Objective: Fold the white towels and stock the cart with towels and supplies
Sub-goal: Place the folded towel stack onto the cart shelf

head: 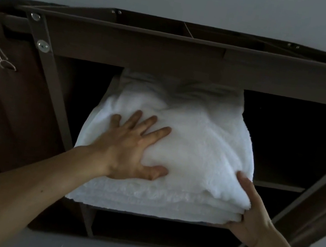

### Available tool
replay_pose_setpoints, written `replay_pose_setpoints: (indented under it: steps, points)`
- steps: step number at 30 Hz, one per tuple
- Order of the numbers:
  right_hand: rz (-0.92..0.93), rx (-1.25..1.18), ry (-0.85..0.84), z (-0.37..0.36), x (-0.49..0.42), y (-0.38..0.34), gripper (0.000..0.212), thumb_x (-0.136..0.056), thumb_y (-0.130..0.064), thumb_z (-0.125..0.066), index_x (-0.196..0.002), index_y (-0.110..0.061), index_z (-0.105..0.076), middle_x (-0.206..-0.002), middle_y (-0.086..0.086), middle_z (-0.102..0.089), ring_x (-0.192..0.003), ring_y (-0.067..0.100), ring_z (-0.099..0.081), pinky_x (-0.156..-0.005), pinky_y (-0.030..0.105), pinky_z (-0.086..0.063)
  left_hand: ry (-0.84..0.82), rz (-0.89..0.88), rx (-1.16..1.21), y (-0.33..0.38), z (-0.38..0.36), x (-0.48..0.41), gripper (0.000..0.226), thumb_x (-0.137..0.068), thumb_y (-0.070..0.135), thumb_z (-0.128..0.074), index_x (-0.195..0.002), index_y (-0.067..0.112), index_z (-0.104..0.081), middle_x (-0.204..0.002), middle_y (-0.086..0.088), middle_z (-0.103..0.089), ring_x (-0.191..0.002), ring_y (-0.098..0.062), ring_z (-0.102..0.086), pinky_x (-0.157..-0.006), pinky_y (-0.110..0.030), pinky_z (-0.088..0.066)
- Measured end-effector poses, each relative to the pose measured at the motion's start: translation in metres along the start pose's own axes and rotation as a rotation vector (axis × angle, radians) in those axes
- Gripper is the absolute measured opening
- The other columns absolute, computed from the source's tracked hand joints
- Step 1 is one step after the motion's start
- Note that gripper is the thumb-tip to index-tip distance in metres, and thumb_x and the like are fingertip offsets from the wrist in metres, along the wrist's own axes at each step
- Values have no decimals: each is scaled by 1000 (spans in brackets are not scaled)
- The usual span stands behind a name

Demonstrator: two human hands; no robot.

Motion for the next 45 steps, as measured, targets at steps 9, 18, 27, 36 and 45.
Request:
replay_pose_setpoints:
  steps: [9,18,27,36,45]
  points:
    - [-30,93,154,-36,-21,-74,82,-30,-55,-83,-106,-26,-74,-107,15,-72,-97,40,-66,-74,60,-51,487,-337,-377,38,-70,60,128,-51,77,-74,-156,30,-17,-163,-20,-10,-146,-52,-13,-108,-77,-9]
    - [-3,125,228,-47,-62,-108,65,-58,-56,-79,-117,-31,-68,-120,11,-65,-106,41,-59,-75,68,-48,658,-330,-580,-25,-49,3,104,-72,40,-69,-157,37,-9,-165,-9,-4,-147,-47,-16,-107,-74,-25]
    - [-1,219,144,-71,-99,-99,67,-56,-59,-81,-118,-39,-63,-129,7,-54,-114,37,-50,-75,62,-53,538,-236,-467,-64,-56,-21,112,-68,40,-79,-157,25,-14,-158,-13,-20,-132,-47,-43,-89,-65,-46]
    - [118,418,243,-63,-96,-103,100,-49,-79,-76,-136,-37,-52,-134,7,-57,-119,37,-54,-94,66,-45,320,13,-276,-75,1,-67,137,-61,86,-57,-146,30,34,-162,-6,15,-149,-34,6,-118,-62,-5]
    - [360,239,118,-92,-113,-94,30,-96,-46,-53,-98,-22,-70,-94,7,-75,-80,23,-70,-66,36,-50,529,-46,-335,-85,-16,-47,126,-53,68,-70,-156,24,-12,-129,-15,-47,-99,-32,-57,-85,-51,-51]
Point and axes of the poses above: each hand's wrist, its own x-axis away from the middle knuckle, its own z-axis out of the back of the hand, y = z × x, the point moved 5 cm from there along -x, towards the middle knuckle
